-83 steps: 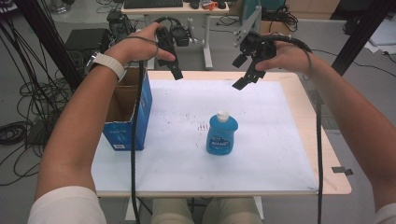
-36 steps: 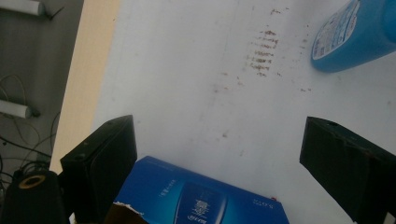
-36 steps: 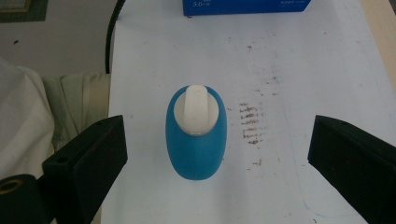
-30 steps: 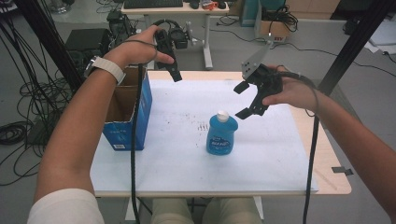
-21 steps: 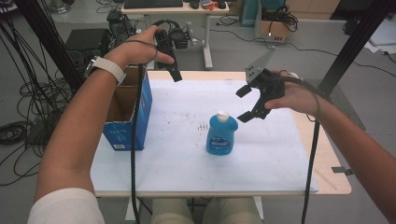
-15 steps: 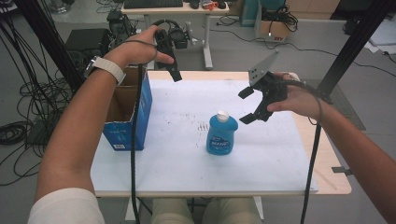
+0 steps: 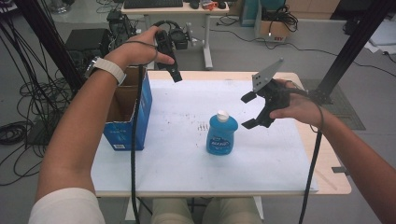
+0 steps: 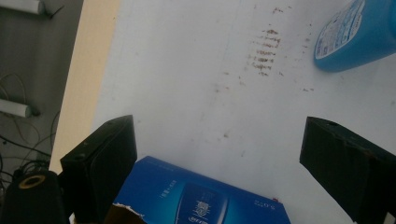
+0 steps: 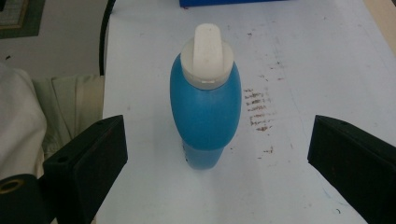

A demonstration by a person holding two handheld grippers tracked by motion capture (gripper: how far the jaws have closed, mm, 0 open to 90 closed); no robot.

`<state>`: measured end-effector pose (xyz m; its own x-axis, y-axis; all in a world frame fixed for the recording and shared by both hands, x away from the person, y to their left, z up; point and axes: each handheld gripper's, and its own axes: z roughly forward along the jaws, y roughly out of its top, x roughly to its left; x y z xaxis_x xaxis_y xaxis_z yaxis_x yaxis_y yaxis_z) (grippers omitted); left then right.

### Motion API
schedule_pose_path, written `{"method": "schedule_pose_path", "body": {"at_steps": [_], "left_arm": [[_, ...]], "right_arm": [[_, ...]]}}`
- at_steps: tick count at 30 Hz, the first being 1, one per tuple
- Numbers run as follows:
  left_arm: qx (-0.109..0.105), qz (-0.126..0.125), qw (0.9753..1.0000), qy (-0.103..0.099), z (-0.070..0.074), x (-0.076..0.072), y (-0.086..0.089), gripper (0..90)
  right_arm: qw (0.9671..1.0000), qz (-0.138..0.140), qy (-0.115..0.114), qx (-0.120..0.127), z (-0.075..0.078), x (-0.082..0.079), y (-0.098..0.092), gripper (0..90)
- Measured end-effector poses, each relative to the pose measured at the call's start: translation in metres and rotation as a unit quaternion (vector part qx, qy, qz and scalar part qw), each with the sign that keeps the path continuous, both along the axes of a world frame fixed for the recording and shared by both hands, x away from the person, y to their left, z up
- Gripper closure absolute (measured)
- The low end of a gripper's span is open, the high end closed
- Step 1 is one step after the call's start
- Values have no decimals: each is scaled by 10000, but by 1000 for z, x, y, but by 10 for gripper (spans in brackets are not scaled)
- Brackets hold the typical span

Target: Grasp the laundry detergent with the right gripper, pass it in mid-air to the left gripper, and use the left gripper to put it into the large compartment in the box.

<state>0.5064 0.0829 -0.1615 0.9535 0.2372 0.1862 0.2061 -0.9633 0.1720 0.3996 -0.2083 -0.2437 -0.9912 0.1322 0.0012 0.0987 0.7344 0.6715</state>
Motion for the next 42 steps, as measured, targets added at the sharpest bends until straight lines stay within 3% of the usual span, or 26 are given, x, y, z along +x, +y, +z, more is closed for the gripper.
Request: {"method": "schedule_pose_path", "body": {"at_steps": [5, 18, 23, 41, 42], "left_arm": [[-1, 0, 10000, -4, -1, -1, 0, 113], [28, 24, 10000, 23, -3, -1, 0, 113], [29, 31, 10000, 16, -2, -1, 0, 113], [-10, 14, 10000, -2, -3, 0, 0, 113], [-9, 4, 10000, -14, -3, 0, 0, 113]], "right_arm": [[9999, -27, -123, 79, -6, -1, -2, 45], [10000, 56, -63, -33, -24, -4, 0, 47], [10000, -64, 6, 7, -28, -5, 0, 47], [9999, -43, -14, 130, -46, -5, -4, 53], [10000, -13, -2, 24, -45, -5, -4, 53]]}}
